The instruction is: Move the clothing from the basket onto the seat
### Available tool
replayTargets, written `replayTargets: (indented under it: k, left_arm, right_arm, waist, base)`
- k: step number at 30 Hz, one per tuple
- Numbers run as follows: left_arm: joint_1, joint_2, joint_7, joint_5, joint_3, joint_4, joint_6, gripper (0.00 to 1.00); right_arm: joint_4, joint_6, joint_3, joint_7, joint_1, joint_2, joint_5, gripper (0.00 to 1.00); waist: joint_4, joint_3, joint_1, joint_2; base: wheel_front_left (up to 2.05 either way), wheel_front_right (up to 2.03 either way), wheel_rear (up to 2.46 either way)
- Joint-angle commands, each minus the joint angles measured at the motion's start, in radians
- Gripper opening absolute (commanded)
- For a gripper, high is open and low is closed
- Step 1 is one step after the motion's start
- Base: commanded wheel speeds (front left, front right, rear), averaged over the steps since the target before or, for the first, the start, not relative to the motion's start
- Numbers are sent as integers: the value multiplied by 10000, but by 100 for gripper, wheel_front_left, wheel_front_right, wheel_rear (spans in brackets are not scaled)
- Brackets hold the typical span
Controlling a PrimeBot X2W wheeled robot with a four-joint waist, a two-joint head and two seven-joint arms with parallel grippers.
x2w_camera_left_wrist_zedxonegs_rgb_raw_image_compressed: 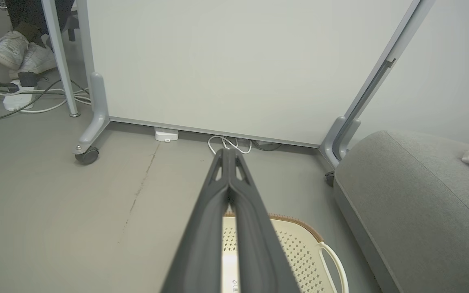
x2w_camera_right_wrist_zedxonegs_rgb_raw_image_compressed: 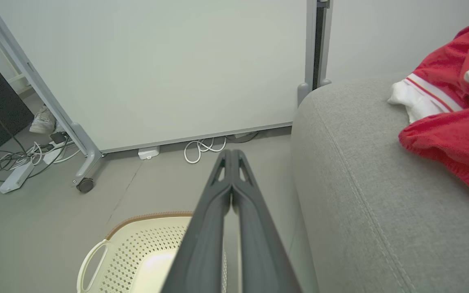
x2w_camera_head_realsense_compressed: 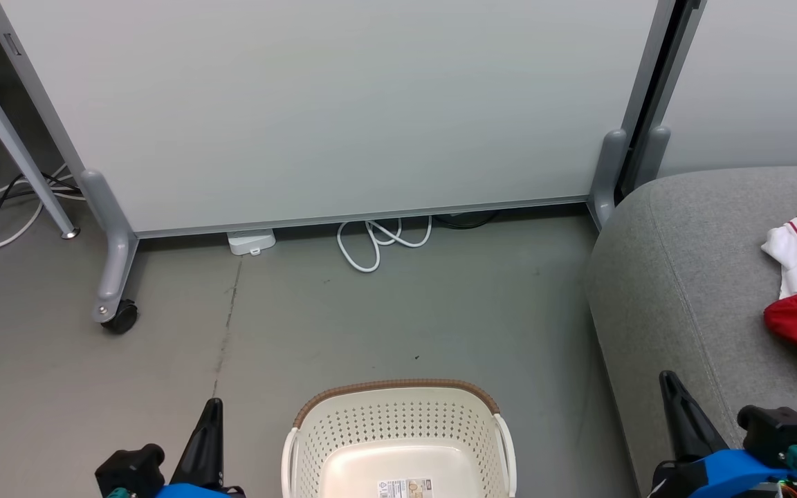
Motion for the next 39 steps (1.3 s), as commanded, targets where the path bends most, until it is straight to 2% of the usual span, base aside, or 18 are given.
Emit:
replayTargets:
  k: [1, 18, 39]
  left_arm:
    - [-238, 38, 75, -344, 125, -205, -1, 0]
    - [-447, -123, 861, -3044, 670, -612, -3, 0]
    - [-654, -283, 1648, -5732, 1218, -1007, -7, 0]
  right_arm:
    - [-114, 0, -62, 71, -172, -30, 407, 0]
    - [-123, 1, -85, 466, -402, -44, 3538, 0]
    - [-61, 2, -163, 912, -683, -61, 6630, 0]
  waist:
    - [-4, 2, 0, 0]
    - [-69, 43, 0, 0]
    - [-148, 94, 0, 0]
  base:
    - [0, 0, 0]
    - [0, 0, 0]
    - [0, 0, 0]
